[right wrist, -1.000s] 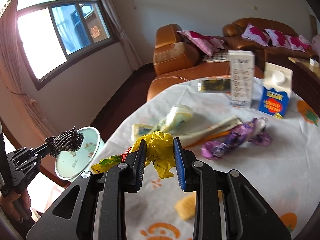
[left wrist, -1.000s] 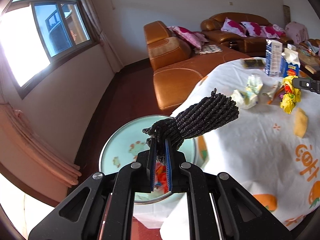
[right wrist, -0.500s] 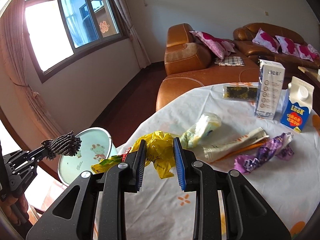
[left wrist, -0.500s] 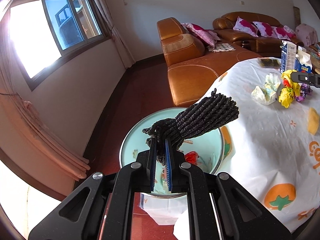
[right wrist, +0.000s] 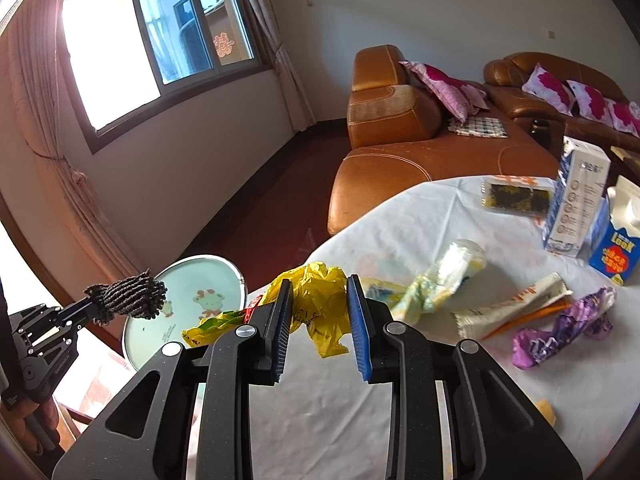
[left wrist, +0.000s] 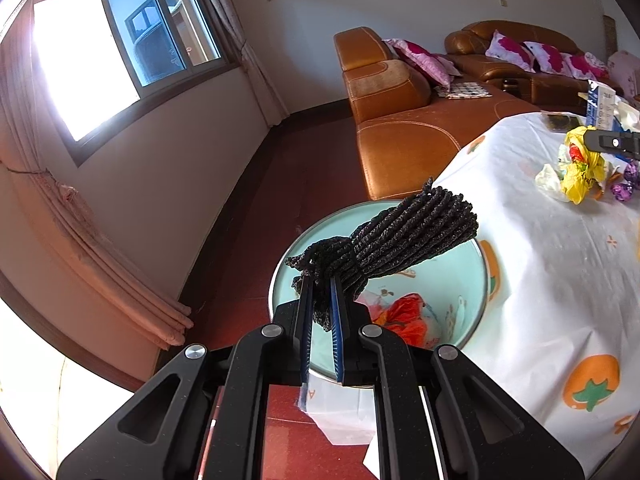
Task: Collect trash
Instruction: 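Carry the yellow wrapper and black mesh net over the teal bin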
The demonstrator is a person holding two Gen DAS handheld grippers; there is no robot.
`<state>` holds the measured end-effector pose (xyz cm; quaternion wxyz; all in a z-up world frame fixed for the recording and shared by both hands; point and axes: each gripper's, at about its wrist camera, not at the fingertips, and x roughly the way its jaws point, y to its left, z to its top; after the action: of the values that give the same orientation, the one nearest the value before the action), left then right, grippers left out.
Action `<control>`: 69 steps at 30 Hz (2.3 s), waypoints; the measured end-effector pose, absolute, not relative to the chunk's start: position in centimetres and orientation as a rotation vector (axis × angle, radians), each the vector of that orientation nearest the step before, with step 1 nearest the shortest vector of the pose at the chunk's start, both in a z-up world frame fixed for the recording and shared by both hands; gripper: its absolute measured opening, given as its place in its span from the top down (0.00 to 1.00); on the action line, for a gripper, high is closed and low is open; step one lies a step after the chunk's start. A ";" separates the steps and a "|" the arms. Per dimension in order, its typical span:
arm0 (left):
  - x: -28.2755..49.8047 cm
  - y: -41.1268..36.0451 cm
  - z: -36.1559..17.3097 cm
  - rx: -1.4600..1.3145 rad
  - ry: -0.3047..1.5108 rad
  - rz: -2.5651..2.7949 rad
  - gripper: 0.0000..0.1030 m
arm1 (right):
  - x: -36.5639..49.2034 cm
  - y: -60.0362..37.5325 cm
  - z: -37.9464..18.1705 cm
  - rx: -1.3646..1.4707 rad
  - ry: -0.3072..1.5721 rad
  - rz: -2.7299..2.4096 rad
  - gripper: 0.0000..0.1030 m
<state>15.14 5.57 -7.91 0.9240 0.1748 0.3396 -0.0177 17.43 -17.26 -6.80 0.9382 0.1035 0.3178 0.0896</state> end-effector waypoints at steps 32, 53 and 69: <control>17.1 9.6 -9.3 0.379 0.729 0.093 0.92 | 22.0 -10.2 -7.5 0.111 0.694 0.248 0.73; 17.5 9.7 -9.5 0.374 0.741 0.094 0.92 | 22.9 -7.7 -8.3 0.083 0.718 0.277 0.73; 17.5 9.8 -9.3 0.368 0.738 0.091 0.92 | 23.0 -7.0 -8.4 0.077 0.722 0.285 0.73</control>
<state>17.49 9.77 -9.33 0.9151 0.1787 0.3587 0.0444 22.95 -7.02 -8.42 0.9250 0.0374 0.3518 0.1389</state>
